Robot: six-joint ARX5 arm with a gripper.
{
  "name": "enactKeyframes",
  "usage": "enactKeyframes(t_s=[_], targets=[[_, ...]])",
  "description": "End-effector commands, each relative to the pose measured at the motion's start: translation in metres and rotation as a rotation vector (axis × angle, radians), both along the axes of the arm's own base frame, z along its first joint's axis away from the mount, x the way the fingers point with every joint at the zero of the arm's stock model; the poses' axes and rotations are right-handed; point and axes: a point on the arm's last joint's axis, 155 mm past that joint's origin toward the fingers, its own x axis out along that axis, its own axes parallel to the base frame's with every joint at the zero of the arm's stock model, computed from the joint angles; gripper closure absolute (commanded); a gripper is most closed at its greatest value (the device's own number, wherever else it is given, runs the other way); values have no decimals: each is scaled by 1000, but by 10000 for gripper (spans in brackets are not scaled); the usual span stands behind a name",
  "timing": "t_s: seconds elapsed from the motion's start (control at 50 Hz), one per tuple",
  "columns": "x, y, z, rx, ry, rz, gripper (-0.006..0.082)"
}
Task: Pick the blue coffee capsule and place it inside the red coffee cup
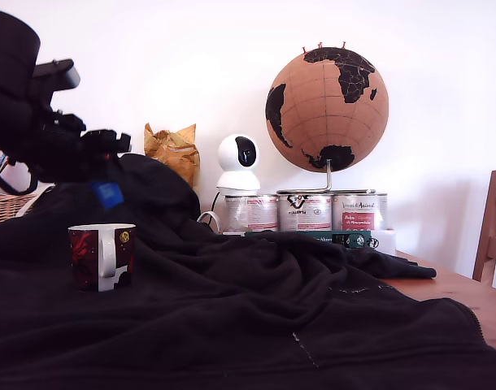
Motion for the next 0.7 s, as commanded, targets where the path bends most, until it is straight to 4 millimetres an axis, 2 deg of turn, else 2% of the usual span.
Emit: enactKeyframes(t_s=[0.0, 0.28, 0.42, 0.58, 0.68], targets=[[0, 4, -17, 16, 35, 15, 169], [6, 3, -3, 8, 3, 14, 172], [3, 6, 18, 3, -32, 25, 204], [-7, 20, 41, 6, -32, 52, 370], [-15, 31, 50, 32, -22, 65, 578]])
